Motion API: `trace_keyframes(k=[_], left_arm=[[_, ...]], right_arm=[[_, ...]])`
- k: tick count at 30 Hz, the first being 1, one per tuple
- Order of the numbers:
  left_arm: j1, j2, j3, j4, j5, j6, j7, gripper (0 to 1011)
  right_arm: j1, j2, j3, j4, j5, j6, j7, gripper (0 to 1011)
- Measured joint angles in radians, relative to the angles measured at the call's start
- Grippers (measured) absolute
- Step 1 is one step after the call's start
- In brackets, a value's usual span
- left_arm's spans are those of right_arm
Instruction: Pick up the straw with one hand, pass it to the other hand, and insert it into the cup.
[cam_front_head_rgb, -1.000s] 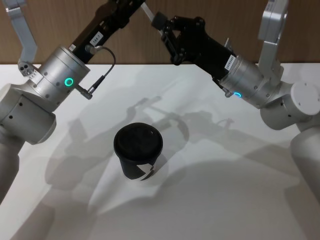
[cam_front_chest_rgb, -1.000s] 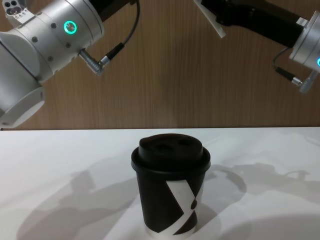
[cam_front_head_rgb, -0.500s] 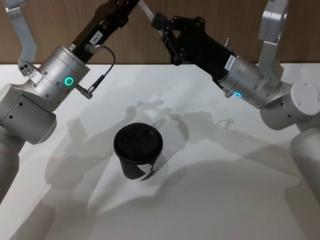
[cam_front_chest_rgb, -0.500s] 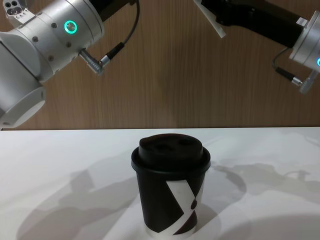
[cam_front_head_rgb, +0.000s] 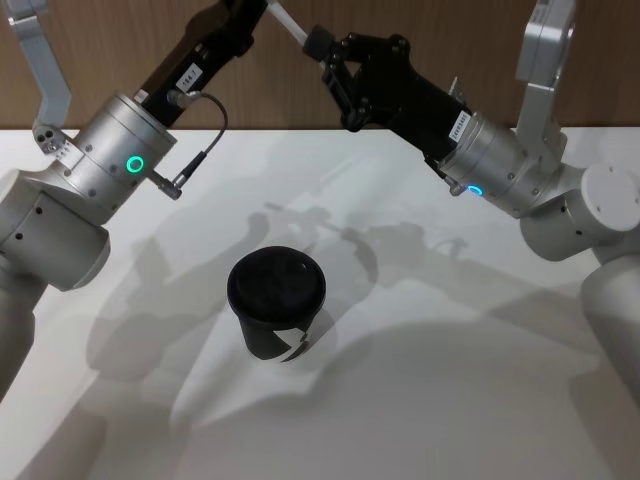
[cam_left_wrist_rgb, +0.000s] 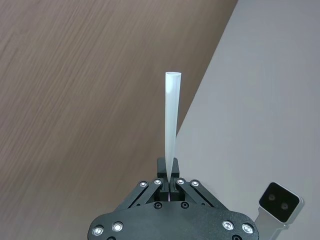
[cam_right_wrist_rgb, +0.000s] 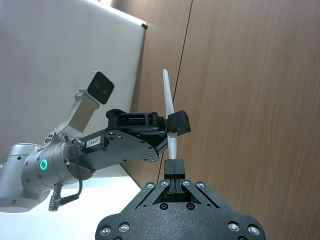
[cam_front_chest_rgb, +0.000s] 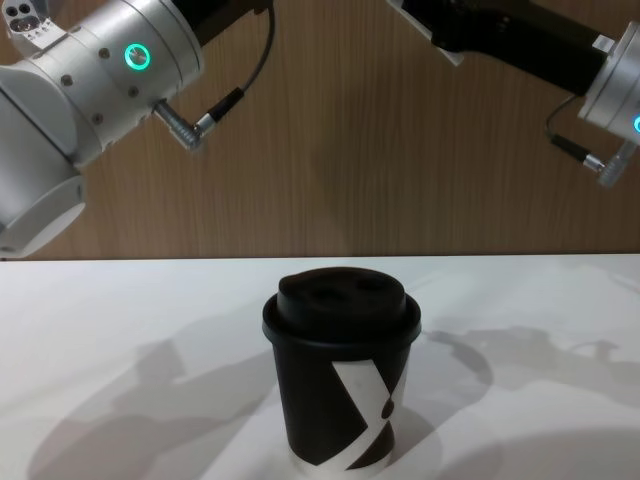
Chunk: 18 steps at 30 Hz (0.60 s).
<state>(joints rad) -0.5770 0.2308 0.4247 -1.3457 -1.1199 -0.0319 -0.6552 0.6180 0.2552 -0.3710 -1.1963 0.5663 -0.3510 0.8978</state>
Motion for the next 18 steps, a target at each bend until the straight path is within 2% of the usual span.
trace_keyframes(k=[7,12,18], left_arm=[[0.003,0.006,0.006,-0.001,-0.003,-0.003,0.008,4],[0.004,0.009,0.01,-0.002,-0.004,-0.003,0.012,4],[0.007,0.015,0.015,-0.006,-0.007,-0.004,0.018,4]], right_arm=[[0.0,0.0,0.0,0.0,0.0,0.0,0.0,0],[0.0,0.0,0.0,0.0,0.0,0.0,0.0,104],[0.0,0.0,0.0,0.0,0.0,0.0,0.0,285]])
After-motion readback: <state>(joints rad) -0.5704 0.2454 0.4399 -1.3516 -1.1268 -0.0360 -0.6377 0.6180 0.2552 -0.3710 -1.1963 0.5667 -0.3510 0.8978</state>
